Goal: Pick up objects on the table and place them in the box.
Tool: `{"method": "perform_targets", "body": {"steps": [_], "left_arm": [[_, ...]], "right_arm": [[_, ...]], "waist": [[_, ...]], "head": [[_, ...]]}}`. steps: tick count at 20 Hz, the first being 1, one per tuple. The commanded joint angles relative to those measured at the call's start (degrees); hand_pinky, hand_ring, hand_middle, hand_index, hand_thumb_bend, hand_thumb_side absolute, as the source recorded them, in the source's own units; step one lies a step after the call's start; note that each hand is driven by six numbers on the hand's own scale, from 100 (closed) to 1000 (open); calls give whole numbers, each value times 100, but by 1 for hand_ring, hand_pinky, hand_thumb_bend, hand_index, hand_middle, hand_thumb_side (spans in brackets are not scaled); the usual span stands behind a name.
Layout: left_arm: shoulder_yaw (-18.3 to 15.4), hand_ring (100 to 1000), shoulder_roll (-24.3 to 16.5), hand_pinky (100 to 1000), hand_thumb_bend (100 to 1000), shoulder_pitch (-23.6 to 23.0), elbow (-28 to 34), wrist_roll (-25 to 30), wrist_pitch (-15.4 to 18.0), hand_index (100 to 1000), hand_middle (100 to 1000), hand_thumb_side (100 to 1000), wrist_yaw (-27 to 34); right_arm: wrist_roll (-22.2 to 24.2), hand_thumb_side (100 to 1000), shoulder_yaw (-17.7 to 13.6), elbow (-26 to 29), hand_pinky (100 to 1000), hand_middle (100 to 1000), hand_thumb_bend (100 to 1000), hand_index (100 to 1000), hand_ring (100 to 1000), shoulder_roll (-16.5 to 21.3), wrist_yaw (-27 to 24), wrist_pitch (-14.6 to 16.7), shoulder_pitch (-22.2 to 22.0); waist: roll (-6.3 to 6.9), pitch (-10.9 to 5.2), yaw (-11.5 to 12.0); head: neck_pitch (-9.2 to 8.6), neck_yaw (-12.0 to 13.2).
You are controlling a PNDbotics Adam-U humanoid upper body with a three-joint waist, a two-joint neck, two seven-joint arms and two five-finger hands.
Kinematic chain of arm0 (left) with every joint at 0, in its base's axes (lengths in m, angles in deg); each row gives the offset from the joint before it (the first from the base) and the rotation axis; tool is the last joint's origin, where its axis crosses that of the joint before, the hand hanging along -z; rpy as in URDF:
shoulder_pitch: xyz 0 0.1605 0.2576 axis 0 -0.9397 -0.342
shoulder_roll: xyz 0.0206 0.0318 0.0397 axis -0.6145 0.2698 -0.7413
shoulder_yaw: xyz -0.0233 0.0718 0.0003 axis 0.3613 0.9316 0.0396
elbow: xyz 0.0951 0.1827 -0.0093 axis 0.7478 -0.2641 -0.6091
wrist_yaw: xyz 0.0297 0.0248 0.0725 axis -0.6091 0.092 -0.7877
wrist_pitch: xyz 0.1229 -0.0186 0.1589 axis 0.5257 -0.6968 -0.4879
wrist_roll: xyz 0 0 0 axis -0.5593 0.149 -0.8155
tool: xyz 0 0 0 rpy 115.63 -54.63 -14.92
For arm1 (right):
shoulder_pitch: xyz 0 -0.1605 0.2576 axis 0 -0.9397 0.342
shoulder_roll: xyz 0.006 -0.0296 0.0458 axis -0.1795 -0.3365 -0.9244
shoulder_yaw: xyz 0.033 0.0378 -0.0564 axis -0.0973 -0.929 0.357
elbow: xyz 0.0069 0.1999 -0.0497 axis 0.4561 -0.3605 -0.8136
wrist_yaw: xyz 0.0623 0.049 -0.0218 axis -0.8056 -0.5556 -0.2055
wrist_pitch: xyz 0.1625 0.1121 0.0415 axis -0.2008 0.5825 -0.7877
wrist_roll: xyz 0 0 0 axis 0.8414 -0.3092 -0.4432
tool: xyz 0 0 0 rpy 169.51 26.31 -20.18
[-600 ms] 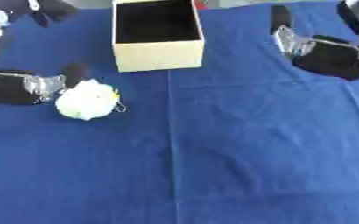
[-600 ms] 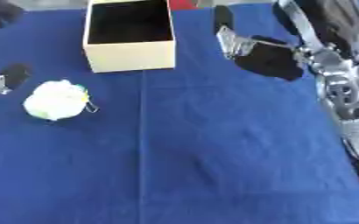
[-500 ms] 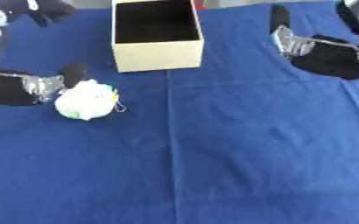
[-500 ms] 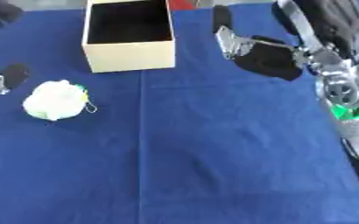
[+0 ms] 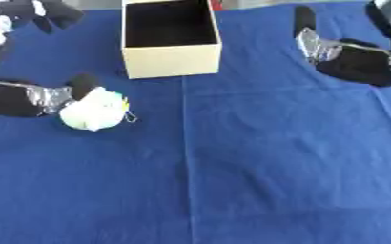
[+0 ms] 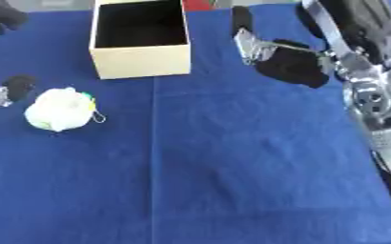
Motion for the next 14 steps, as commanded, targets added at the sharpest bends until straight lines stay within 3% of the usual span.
{"method": "perform_targets", "body": {"steps": [1, 7, 14], "left_arm": [[131, 648, -410, 567, 500, 85, -127, 179, -58, 781, 643, 670, 13], [588, 658, -811, 571, 532, 295, -621, 512, -120, 787, 652, 630, 411], [962, 681, -979, 580, 545, 592, -1171, 966, -122, 798, 674, 613, 423]], "right_arm": [[-4, 606, -71, 87, 938, 777, 100, 853, 837, 146, 22, -12, 63], [7, 604, -54, 87, 938, 776, 100, 853, 837, 135, 18, -10, 55], [30, 602, -29, 87, 938, 776, 100, 853, 837, 126, 7, -6, 68]], "waist": [[17, -108, -5], [26, -124, -20], [21, -134, -39]], "head": [[-59, -17], [-72, -21], [-80, -20]]}}
